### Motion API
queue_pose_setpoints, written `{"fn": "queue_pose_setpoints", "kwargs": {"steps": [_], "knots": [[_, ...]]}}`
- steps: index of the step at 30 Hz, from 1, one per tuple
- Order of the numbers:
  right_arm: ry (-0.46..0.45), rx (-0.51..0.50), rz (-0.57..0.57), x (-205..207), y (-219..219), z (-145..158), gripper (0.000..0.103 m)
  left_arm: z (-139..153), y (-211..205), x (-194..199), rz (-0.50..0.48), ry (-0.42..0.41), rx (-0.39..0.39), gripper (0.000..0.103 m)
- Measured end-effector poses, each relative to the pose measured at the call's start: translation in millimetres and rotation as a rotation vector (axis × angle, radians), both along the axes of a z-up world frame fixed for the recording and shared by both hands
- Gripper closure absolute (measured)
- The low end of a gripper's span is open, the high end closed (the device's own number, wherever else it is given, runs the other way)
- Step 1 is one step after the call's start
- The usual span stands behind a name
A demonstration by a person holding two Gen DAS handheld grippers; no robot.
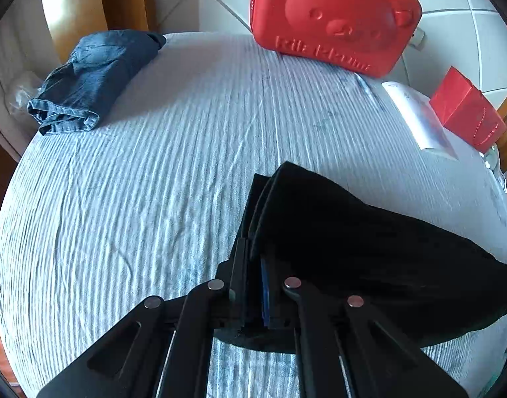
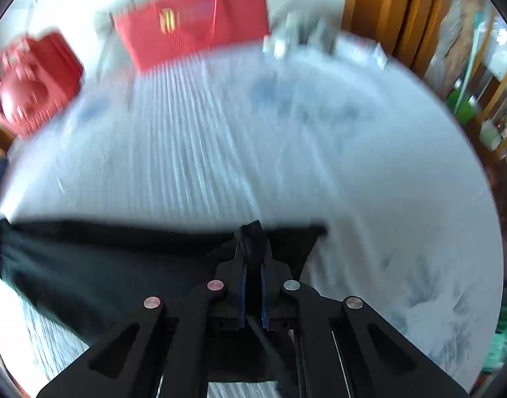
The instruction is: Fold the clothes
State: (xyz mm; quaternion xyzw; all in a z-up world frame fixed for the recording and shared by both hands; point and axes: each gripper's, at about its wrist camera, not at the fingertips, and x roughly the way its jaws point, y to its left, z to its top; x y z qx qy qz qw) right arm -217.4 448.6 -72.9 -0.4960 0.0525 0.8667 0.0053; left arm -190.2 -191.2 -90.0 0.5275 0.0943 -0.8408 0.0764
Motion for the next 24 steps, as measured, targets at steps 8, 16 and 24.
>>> {"fn": "queue_pose_setpoints", "kwargs": {"steps": [8, 16, 24], "knots": [[-0.122, -0.019, -0.139, -31, 24, -46, 0.076, -28, 7, -34, -0.027, -0.06, -0.017, 0.085], [0.02, -0.074, -0.263, 51, 54, 12, 0.051, 36, -3, -18, -0.043, 0.093, -0.04, 0.054], [-0.066, -0.285, -0.375, 123, 62, -32, 0.051, 7, 1, 23, -0.034, 0.01, -0.024, 0.054]]}}
